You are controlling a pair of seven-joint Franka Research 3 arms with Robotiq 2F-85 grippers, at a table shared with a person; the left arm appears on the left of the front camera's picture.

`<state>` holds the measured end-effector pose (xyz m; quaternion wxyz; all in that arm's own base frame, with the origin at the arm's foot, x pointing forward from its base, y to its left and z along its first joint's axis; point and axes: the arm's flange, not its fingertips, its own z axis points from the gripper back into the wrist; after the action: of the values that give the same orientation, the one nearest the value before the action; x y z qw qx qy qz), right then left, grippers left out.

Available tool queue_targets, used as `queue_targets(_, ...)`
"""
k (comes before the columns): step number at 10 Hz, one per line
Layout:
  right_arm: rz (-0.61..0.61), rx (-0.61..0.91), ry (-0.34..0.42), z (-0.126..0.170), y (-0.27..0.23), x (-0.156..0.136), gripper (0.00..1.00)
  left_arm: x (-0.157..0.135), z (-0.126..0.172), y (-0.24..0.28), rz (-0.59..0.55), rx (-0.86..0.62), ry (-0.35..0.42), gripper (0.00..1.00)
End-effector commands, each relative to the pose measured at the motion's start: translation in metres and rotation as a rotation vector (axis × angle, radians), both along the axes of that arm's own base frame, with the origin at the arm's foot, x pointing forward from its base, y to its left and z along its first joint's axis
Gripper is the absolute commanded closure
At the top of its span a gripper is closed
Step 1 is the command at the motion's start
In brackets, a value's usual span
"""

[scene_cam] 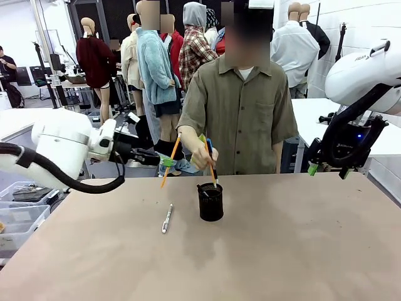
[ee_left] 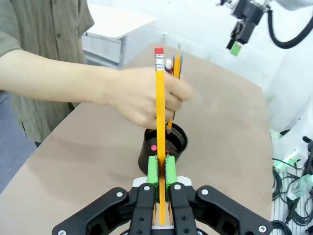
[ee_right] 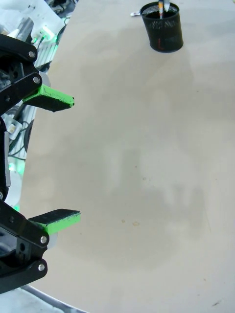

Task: Place the pens into the pen holder.
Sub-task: Pick up a writing instrument from the table and place it into the Pen holder.

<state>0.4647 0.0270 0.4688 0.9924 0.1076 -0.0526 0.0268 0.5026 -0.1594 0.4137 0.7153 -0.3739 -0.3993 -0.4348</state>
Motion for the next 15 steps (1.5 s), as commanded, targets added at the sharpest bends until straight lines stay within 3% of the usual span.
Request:
queue_targets(1, -0.006, -0.014, 0.001, -0.001, 0.001, -0.001, 0.00, -0.044, 0.025, 0.056, -0.006, -0.066, -0.035, 1.00)
queue_targets(3, -0.006, -0.014, 0.001, -0.001, 0.001, -0.001, 0.00, -0.099, 0.052, 0.110, 0.055, -0.071, -0.009, 1.00)
queue_targets(5, -0.006, -0.014, 0.001, -0.001, 0.001, -0.001, 0.00, -0.139, 0.072, 0.144, 0.056, -0.086, -0.091, 1.00)
queue_targets(8, -0.006, -0.014, 0.001, -0.001, 0.001, -0.001, 0.00, -0.167, 0.083, 0.167, 0.052, -0.114, -0.134, 1.00)
queue_targets(10, -0.006, -0.014, 0.001, -0.001, 0.001, -0.001, 0.00, -0.158, 0.082, 0.165, -0.013, -0.149, -0.130, 1.00)
queue_targets(15, -0.006, -0.014, 0.001, -0.001, 0.001, -0.001, 0.00, -0.055, 0.063, 0.096, -0.278, -0.329, -0.170, 1.00)
